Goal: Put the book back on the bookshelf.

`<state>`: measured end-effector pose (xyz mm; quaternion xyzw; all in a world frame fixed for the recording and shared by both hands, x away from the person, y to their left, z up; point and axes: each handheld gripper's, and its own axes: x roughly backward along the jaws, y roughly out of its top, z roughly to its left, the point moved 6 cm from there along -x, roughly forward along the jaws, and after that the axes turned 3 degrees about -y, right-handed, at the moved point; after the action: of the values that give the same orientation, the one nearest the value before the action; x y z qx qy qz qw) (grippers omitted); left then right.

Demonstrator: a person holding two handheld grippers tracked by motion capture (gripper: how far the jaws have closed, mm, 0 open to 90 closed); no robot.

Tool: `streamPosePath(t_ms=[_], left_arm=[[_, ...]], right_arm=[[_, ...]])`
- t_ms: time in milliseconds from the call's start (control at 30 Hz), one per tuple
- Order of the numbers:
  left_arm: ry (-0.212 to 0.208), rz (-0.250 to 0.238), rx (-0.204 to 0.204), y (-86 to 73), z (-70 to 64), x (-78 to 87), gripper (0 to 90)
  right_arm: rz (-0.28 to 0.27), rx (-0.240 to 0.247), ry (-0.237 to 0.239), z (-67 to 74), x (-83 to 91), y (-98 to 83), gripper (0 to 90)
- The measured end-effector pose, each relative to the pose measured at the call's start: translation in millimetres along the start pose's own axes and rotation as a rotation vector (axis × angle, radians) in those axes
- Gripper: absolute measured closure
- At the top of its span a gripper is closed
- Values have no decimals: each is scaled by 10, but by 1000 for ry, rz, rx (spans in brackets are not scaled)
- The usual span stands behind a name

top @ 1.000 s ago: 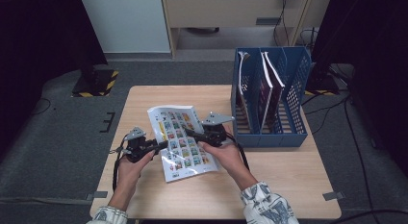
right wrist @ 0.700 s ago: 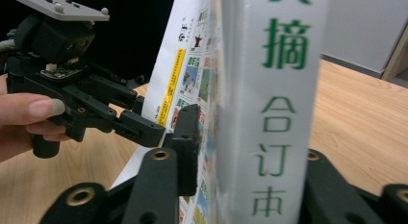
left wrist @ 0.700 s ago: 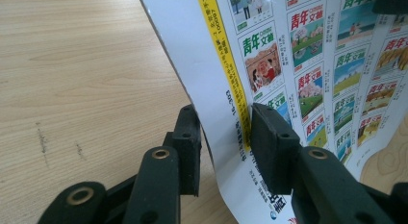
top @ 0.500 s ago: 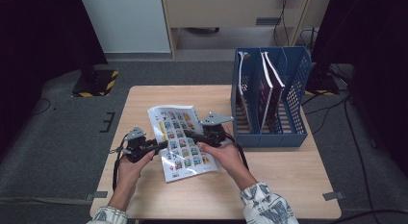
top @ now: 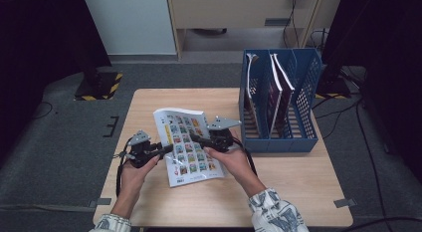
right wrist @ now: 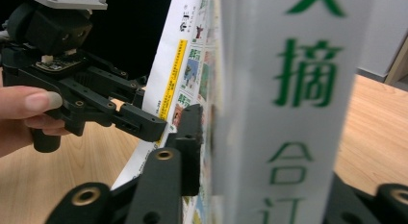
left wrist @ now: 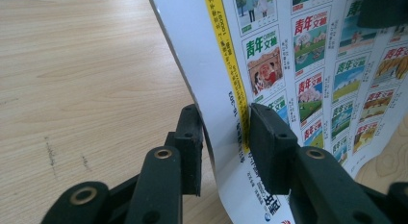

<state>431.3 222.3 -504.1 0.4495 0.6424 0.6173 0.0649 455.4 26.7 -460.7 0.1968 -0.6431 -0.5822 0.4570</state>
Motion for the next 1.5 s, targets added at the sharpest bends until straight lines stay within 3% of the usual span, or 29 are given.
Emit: streamPosePath(t_ms=[700, 900, 1267, 1500], left_arm=[[40, -58, -46, 162, -26, 119, 682], [68, -83, -85, 232, -43, 168, 690], [133, -129, -160, 323, -51, 217, 701], [129, -141, -167, 292, -39, 233, 699]], right_arm=[[-52, 3, -10, -6, 50, 70, 732], [-79, 11, -11, -2, 70, 102, 732], [-124, 69, -33, 29, 74, 130, 730], [-127, 80, -27, 53, 73, 128, 728]])
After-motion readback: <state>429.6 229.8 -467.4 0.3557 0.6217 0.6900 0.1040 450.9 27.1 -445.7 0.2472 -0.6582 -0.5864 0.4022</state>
